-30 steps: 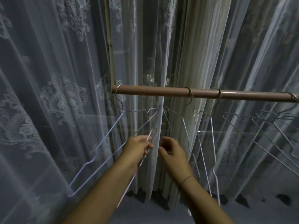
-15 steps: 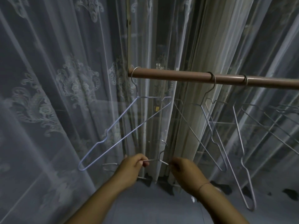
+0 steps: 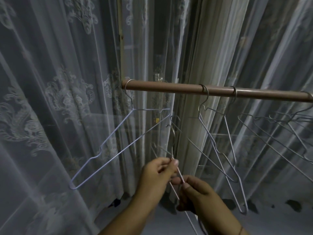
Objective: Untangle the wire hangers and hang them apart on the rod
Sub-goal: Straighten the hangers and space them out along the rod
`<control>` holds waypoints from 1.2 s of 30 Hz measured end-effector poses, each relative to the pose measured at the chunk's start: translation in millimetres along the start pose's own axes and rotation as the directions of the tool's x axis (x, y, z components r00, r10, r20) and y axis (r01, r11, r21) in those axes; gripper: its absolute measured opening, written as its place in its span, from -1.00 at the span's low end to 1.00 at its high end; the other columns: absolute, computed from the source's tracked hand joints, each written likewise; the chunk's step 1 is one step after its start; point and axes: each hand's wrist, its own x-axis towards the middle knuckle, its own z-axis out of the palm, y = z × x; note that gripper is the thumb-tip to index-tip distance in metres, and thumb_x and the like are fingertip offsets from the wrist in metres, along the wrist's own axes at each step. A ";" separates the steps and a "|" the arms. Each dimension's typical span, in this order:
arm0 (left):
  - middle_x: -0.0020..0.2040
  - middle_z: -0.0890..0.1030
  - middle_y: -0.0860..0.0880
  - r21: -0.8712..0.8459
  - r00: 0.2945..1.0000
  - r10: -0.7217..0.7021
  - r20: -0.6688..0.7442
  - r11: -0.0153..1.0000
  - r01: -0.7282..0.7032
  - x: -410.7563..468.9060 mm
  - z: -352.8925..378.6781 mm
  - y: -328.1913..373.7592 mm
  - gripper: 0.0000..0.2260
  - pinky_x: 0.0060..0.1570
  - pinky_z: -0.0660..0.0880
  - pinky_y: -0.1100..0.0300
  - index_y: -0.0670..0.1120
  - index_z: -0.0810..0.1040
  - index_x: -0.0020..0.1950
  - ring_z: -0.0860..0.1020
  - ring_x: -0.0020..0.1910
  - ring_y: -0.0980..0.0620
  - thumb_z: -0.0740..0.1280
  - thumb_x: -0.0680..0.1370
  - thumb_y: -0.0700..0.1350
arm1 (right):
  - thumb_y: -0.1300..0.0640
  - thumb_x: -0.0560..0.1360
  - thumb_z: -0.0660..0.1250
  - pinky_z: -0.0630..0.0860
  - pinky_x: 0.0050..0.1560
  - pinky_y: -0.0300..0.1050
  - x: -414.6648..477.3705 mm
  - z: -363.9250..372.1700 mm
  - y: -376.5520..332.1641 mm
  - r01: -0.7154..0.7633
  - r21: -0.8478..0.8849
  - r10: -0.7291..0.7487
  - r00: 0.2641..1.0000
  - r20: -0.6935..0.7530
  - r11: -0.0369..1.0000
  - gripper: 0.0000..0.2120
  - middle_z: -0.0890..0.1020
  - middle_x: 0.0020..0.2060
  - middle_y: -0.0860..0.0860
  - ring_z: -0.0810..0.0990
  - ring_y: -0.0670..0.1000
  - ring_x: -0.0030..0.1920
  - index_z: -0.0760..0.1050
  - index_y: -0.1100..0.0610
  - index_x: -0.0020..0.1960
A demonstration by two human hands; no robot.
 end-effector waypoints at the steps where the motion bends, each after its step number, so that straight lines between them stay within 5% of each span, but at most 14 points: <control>1: -0.20 0.67 -0.06 -0.047 1.000 0.004 0.026 0.999 -0.003 -1.5 5.5 9.3 -0.86 -0.34 0.49 0.41 -0.14 0.61 0.01 0.63 -0.33 0.19 0.35 0.49 -0.15 | 0.34 0.56 0.05 0.42 -0.46 -0.20 -0.8 2.5 -4.2 0.033 0.033 -0.033 0.999 0.001 0.999 -0.75 0.38 -0.65 -0.03 0.35 -0.06 -0.56 0.51 0.25 -0.05; 6: -0.28 0.67 0.00 -0.106 0.995 0.099 0.029 0.990 -0.096 4.6 13.8 39.9 -0.85 -0.30 0.50 0.42 -0.04 0.62 0.04 0.63 -0.32 0.23 0.34 0.50 -0.17 | 0.32 0.55 0.11 0.37 -0.36 -0.11 -0.7 10.9 -33.0 0.215 -0.018 -0.215 0.976 -0.022 0.976 -0.75 0.45 -0.60 0.02 0.40 -0.08 -0.54 0.54 0.14 -0.11; 12: -0.32 0.64 0.05 -0.089 0.986 0.168 -0.006 0.982 -0.168 23.7 9.4 70.8 -0.81 -0.31 0.49 0.47 -0.08 0.61 0.11 0.61 -0.35 0.27 0.32 0.52 -0.16 | 0.29 0.55 0.11 0.38 -0.33 -0.12 11.8 23.2 -66.3 0.315 -0.034 -0.315 0.949 -0.025 0.949 -0.81 0.44 -0.50 0.05 0.41 -0.07 -0.49 0.50 0.29 -0.04; 16: -0.28 0.63 0.03 -0.080 0.985 0.164 -0.056 0.982 -0.168 40.5 7.5 84.1 -0.80 -0.32 0.52 0.48 -0.10 0.59 0.12 0.60 -0.37 0.27 0.31 0.52 -0.16 | 0.22 0.56 0.12 0.50 -0.29 -0.13 25.7 27.5 -82.9 0.301 -0.058 -0.303 0.952 -0.033 0.952 -0.79 0.50 -0.37 0.14 0.47 0.01 -0.35 0.53 0.22 -0.01; 21: -0.15 0.66 -0.02 -0.026 0.985 0.147 -0.087 0.988 -0.150 57.6 3.4 85.2 -0.75 -0.20 0.54 0.37 -0.11 0.57 0.19 0.62 -0.15 0.12 0.30 0.53 -0.12 | 0.18 0.58 0.10 0.52 -0.36 -0.25 41.7 33.1 -89.9 0.285 -0.079 -0.287 0.958 -0.013 0.955 -0.76 0.51 -0.32 0.19 0.49 0.00 -0.32 0.54 0.05 -0.10; 29: 0.14 0.63 -0.03 0.257 0.978 0.189 -0.092 0.953 -0.160 52.5 -12.0 77.8 -0.71 0.14 0.53 0.15 -0.04 0.50 0.26 0.60 0.07 0.07 0.28 0.54 -0.08 | 0.15 0.55 0.16 0.49 -0.30 -0.16 57.5 31.2 -76.2 0.185 -0.107 -0.191 0.980 -0.050 0.977 -0.81 0.49 -0.42 0.05 0.47 -0.06 -0.42 0.52 0.21 -0.01; 32: 0.05 0.60 0.13 0.438 0.933 0.337 -0.127 0.863 -0.252 34.5 -35.0 92.1 -0.75 -0.09 0.45 0.39 0.06 0.52 0.21 0.56 0.01 0.18 0.30 0.53 -0.04 | 0.15 0.56 0.16 0.48 -0.27 -0.17 58.2 28.5 -75.9 0.168 -0.132 -0.174 0.984 -0.036 0.977 -0.80 0.51 -0.37 0.07 0.49 -0.03 -0.36 0.47 0.23 0.07; 36: -0.10 0.63 0.03 0.411 0.865 0.406 -0.294 0.871 -0.269 32.4 -85.0 99.6 -0.83 -0.14 0.44 0.32 0.04 0.57 0.06 0.58 -0.10 0.08 0.36 0.48 -0.08 | 0.12 0.55 0.16 0.52 -0.12 -0.13 61.2 22.4 -76.7 0.184 -0.212 -0.196 0.980 -0.035 0.960 -0.84 0.57 -0.16 0.09 0.56 -0.01 -0.20 0.44 0.10 0.09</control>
